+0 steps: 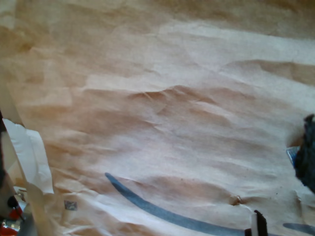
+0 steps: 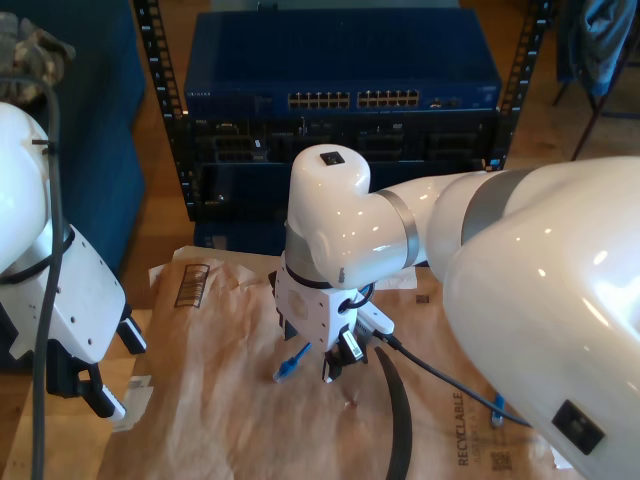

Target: Grab the cable and plug it in

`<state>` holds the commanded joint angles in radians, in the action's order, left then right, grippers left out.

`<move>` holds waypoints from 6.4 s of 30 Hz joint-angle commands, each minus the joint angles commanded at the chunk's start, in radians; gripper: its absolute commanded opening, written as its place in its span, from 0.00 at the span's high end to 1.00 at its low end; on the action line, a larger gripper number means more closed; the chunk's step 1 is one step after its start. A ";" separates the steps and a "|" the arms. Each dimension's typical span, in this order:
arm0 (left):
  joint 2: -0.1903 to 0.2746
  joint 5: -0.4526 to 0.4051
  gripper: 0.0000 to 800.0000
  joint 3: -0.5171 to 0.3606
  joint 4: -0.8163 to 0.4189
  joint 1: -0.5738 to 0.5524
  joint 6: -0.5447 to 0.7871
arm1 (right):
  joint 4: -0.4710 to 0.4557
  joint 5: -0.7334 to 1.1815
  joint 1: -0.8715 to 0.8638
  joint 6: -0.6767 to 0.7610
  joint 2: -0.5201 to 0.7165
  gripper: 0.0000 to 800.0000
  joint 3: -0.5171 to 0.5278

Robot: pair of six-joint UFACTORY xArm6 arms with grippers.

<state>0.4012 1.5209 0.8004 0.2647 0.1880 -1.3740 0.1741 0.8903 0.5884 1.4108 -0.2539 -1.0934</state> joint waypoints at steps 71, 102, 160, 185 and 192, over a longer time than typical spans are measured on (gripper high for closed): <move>0.011 0.009 0.00 0.021 0.230 -0.009 0.000 | 0.112 0.195 -0.190 0.296 0.342 0.99 0.048; -0.118 0.012 0.00 0.371 0.637 -0.206 -0.080 | 0.608 0.489 -0.537 0.292 0.723 0.99 0.060; -0.112 0.184 0.21 0.465 0.921 -0.189 -0.072 | 0.684 0.494 -0.549 0.276 0.809 0.98 -0.006; -0.112 0.181 0.47 0.460 0.916 -0.186 -0.089 | 0.692 0.493 -0.551 0.275 0.810 0.98 0.002; -0.112 0.176 0.56 0.460 0.916 -0.186 -0.089 | 0.692 0.493 -0.551 0.273 0.810 0.98 0.002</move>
<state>0.2892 1.6974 1.2607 1.1807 0.0023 -1.4630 0.8661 1.3828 0.0376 1.6840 0.5562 -1.0919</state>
